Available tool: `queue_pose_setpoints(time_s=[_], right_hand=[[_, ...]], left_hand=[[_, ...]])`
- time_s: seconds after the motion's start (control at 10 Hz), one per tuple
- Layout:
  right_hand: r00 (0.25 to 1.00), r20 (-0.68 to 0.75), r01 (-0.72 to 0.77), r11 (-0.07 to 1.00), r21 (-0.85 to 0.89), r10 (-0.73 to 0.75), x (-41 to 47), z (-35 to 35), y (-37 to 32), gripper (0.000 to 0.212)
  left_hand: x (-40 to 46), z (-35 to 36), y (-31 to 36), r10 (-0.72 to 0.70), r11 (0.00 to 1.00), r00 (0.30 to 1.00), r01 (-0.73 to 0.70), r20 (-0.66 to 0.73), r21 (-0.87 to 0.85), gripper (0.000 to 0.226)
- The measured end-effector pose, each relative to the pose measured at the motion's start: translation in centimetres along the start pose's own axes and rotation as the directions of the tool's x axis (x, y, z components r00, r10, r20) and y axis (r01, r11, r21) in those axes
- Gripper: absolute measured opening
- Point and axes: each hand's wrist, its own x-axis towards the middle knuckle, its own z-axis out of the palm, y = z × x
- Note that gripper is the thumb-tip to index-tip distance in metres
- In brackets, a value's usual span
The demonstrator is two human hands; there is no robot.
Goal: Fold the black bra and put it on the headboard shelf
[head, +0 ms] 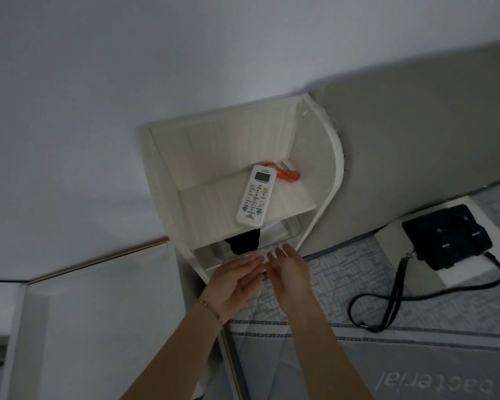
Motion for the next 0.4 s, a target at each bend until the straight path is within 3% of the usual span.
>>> queue_pose_setpoints(time_s=[0.2,0.3,0.4], right_hand=[[1.000,-0.010,0.014,0.997,-0.079,-0.014,0.7,0.0,-0.4,0.072],[1.000,-0.020,-0.022,0.990,-0.136,0.019,1.1,-0.8,-0.3,0.067],[1.000,-0.001,-0.009,0.967,-0.255,0.010,-0.8,-1.3,-0.5,0.021]], left_hand=[[0.5,0.0,-0.1,0.013,1.000,1.000,-0.013,0.007,0.007,0.029],[0.7,0.1,-0.4,0.038,0.992,0.999,-0.035,-0.028,0.119,0.028],[0.0,0.4,-1.5,0.129,0.933,0.989,-0.097,-0.069,0.348,0.029]])
